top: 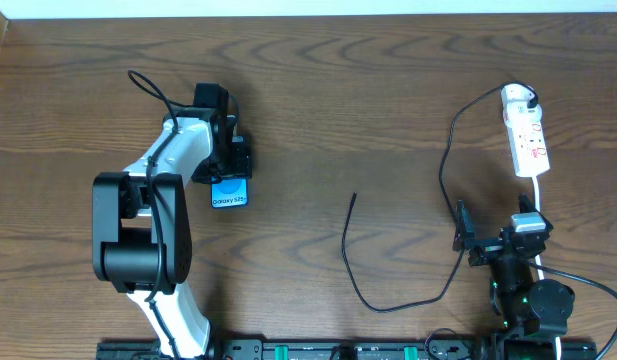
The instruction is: Plug charger to phone and switch on socket
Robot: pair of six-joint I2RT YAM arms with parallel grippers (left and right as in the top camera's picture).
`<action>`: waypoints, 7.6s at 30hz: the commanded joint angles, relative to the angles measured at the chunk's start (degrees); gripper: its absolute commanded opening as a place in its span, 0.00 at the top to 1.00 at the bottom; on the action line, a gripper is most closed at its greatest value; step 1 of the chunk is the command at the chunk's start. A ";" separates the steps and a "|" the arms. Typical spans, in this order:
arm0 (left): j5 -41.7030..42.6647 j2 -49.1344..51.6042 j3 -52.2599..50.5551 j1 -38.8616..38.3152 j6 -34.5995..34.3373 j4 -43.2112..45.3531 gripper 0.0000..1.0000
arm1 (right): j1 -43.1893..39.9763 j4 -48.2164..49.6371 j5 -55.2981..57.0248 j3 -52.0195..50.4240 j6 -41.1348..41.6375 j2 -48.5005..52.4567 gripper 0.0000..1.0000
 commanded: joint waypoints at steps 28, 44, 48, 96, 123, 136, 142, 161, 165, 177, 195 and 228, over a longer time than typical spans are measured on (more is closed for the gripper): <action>2.54 -3.17 1.11 -0.07 0.09 -2.03 0.93 | 0.39 -0.24 0.02 -0.09 -0.68 -0.39 0.01; 6.91 -7.76 1.44 -0.07 0.13 -3.21 0.93 | 0.39 -0.26 0.02 -0.09 -0.68 -0.39 0.01; 3.65 -7.65 1.36 -0.07 0.52 -3.19 0.93 | 0.39 -0.24 0.02 -0.09 -0.68 -0.39 0.01; 1.20 0.68 0.33 -0.07 0.50 -1.51 0.08 | 0.39 -0.26 0.02 -0.09 -0.68 -0.39 0.01; 1.20 4.37 0.33 -0.07 3.52 1.70 0.07 | 0.39 -0.24 0.02 -0.09 -0.68 -0.39 0.01; 2.21 4.68 0.35 -0.07 3.54 1.73 0.07 | 0.39 -0.24 0.02 -0.09 -0.68 -0.39 0.01; 4.24 4.68 0.35 -0.09 1.81 1.68 0.07 | 0.39 -0.24 0.02 -0.09 -0.68 -0.39 0.01; 4.22 4.68 0.35 -0.11 -1.20 1.79 0.07 | 0.39 -0.24 0.02 -0.09 -0.68 -0.39 0.01; 4.22 4.68 0.35 -0.11 -1.20 1.77 0.07 | 0.39 -0.24 0.02 -0.09 -0.68 -0.39 0.01; 4.22 4.68 0.33 -0.11 -1.01 1.77 0.22 | 0.39 -0.24 0.02 -0.09 -0.68 -0.39 0.01; 4.22 4.68 0.33 -0.11 -1.03 0.79 0.07 | 0.39 -0.26 0.02 -0.09 -0.68 -0.39 0.01; 2.49 7.80 0.33 -0.11 -1.05 -1.51 0.07 | 0.39 -0.24 0.02 -0.09 -0.68 -0.39 0.01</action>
